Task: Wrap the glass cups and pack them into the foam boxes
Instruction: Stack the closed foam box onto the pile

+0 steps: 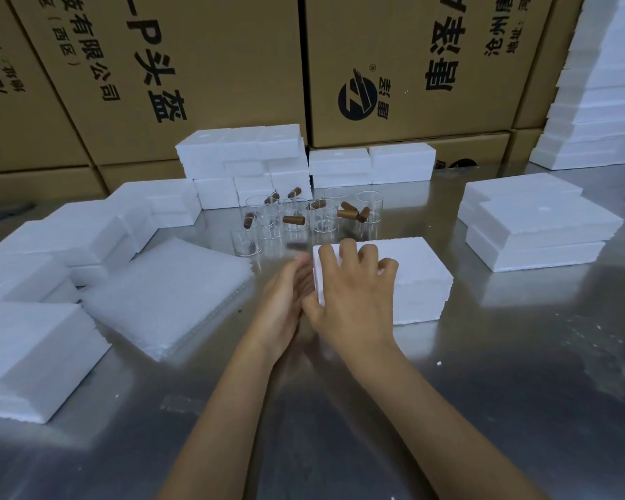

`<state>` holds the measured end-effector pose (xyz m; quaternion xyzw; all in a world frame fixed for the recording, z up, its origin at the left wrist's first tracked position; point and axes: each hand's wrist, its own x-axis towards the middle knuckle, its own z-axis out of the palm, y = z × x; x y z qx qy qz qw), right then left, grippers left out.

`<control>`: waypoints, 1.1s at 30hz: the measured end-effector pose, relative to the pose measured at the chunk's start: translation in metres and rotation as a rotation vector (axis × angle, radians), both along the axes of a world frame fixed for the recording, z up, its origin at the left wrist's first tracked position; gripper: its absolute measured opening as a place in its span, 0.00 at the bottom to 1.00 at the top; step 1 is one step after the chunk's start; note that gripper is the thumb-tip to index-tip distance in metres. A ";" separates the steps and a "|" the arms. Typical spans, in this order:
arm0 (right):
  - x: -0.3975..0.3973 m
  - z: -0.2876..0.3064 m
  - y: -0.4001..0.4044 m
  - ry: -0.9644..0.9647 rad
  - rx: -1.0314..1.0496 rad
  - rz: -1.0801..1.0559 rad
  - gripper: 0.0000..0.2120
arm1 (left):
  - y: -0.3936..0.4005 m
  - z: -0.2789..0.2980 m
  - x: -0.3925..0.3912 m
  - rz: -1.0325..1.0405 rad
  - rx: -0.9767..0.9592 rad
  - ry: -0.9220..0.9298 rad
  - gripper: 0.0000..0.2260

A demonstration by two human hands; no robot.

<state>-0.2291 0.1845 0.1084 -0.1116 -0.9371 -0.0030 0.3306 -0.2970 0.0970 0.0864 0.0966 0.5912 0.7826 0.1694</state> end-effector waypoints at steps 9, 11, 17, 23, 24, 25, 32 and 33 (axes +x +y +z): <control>0.000 0.002 0.017 -0.022 -0.071 -0.163 0.21 | -0.006 -0.003 -0.004 0.020 0.012 -0.024 0.14; 0.001 0.002 0.026 -0.032 -0.091 -0.183 0.23 | -0.007 -0.004 -0.005 0.027 0.022 -0.028 0.15; 0.010 0.002 0.040 -0.040 -0.115 -0.247 0.27 | -0.012 -0.006 -0.001 0.029 0.037 -0.035 0.17; 0.022 0.002 0.069 -0.045 -0.138 -0.316 0.27 | -0.014 -0.007 0.000 0.034 0.070 -0.034 0.15; 0.025 0.002 0.075 -0.046 -0.141 -0.330 0.28 | -0.015 -0.007 0.001 0.033 0.074 -0.035 0.15; 0.027 0.002 0.081 -0.050 -0.146 -0.347 0.28 | -0.015 -0.007 0.001 0.032 0.078 -0.037 0.15; 0.047 -0.001 0.125 -0.033 -0.221 -0.431 0.28 | -0.015 -0.008 -0.001 0.024 0.095 -0.045 0.13; 0.049 -0.002 0.131 -0.024 -0.249 -0.421 0.27 | -0.015 -0.008 -0.001 0.024 0.095 -0.043 0.12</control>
